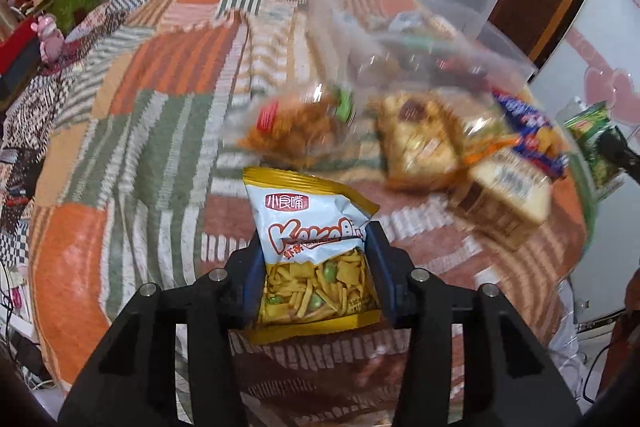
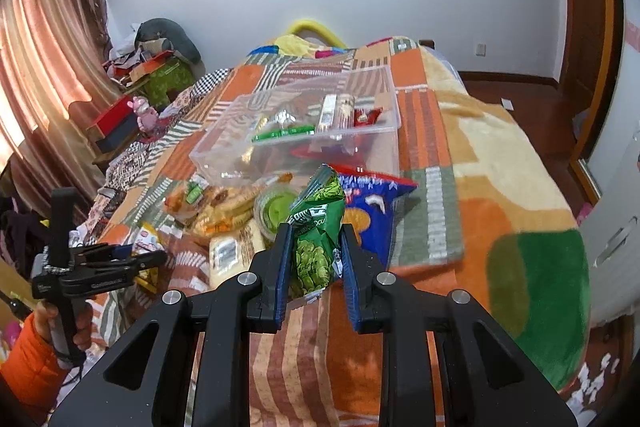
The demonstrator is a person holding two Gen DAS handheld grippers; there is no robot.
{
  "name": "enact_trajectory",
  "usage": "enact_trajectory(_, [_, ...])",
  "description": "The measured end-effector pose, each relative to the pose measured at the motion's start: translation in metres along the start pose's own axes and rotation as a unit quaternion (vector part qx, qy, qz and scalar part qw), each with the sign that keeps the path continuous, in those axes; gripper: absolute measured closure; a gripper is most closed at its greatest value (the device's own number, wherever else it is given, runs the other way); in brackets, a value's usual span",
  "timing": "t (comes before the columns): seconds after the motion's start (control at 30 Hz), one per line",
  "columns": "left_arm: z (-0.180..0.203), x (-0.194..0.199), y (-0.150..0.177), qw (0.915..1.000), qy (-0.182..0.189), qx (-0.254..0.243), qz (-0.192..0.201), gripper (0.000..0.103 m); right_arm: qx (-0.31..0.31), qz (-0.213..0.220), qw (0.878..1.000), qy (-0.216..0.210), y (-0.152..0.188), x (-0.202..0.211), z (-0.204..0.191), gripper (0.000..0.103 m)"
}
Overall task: Organize snacks
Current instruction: 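Carry the chip bag and pea bag into the clear box and release both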
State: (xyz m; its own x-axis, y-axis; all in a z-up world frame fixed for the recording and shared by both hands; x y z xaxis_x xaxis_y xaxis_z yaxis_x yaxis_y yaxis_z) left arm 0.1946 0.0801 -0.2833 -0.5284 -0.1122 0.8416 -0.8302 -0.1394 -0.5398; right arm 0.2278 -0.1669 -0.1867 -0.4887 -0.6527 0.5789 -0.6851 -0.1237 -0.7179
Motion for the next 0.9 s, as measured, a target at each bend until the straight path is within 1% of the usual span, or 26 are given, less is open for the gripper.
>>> enact_trajectory(0.23, [0.017, 0.036, -0.049, 0.9983, 0.015, -0.004, 0.056, 0.056, 0.018, 0.027, 0.999, 0.005, -0.035, -0.003, 0.001, 0.082])
enact_trajectory(0.33, [0.027, 0.040, -0.077, 0.9972, 0.021, -0.002, 0.071, 0.056, 0.019, 0.038, 0.999, 0.006, -0.048, -0.005, 0.004, 0.082])
enact_trajectory(0.5, [0.044, 0.042, -0.113, 0.9954, 0.025, -0.005, 0.093, 0.056, 0.023, 0.048, 0.998, 0.014, -0.069, -0.014, 0.012, 0.082])
enact_trajectory(0.67, [0.060, 0.029, -0.147, 0.9942, 0.025, -0.009, 0.104, 0.056, 0.028, 0.048, 0.998, 0.028, -0.086, -0.028, 0.025, 0.082])
enact_trajectory(0.77, [0.067, 0.016, -0.161, 0.9946, 0.025, -0.008, 0.100, 0.056, 0.028, 0.044, 0.998, 0.035, -0.095, -0.038, 0.035, 0.082])
enact_trajectory(0.9, [0.074, -0.006, -0.177, 0.9955, 0.014, -0.010, 0.093, 0.056, 0.022, 0.033, 0.999, 0.034, -0.099, -0.053, 0.045, 0.082])
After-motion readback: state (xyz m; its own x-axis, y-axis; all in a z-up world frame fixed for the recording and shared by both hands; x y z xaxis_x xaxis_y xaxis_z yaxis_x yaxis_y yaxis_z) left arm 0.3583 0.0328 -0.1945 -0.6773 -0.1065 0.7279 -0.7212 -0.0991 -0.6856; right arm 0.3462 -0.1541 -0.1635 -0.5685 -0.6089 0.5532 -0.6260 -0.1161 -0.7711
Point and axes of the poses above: each gripper's, at about its wrist camera, not at the fingertips, and x roughly against the way its jaws point, z to its right, y to its underside, the point moved 10 cm from there along -x, roughly the way its jaws point, and after that the axes turned 14 degrees about -y, right-handed, at the moved point
